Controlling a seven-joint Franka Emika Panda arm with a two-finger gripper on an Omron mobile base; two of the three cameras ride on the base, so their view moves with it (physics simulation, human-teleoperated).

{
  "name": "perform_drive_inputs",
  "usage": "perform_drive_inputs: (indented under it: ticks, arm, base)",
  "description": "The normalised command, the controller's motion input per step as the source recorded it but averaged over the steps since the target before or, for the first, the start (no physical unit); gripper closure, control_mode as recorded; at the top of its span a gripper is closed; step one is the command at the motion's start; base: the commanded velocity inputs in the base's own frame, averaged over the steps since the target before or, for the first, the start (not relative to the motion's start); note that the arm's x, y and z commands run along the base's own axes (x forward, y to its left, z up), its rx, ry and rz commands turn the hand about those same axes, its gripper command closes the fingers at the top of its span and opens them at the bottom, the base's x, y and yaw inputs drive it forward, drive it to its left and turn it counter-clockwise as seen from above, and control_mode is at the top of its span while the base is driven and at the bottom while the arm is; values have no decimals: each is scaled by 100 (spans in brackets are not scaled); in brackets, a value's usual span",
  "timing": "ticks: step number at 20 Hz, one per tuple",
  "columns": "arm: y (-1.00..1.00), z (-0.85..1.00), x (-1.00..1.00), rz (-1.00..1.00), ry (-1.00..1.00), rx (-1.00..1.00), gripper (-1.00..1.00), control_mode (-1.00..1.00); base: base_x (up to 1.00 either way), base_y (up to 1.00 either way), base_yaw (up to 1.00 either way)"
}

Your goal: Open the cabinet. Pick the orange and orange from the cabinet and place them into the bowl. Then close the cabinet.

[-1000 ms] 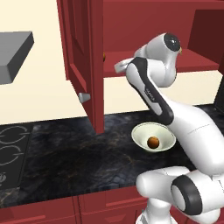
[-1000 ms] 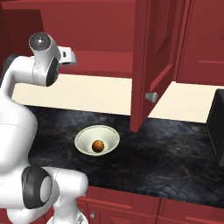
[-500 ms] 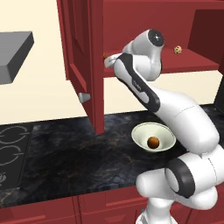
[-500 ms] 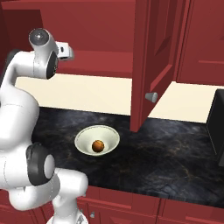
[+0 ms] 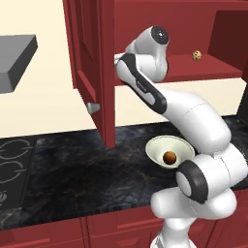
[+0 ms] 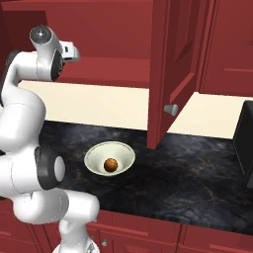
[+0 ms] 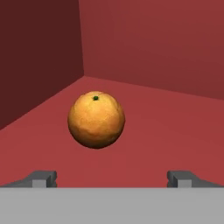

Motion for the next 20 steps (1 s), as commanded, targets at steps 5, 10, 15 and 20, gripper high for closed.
perform_drive_inputs:
  ticks: [5,10,15,20]
  arm:
    - [21,0,0,0,0,0,-100,-100]
    - [8,0,2,0,0,0,-100,-100]
    - [0,-5,21,0,0,0,-100,-100]
    - [3,-13,26,0,0,0,-100,-100]
  base:
    - [0,0,0]
    - [0,0,0]
    - [0,0,0]
    - [0,0,0]
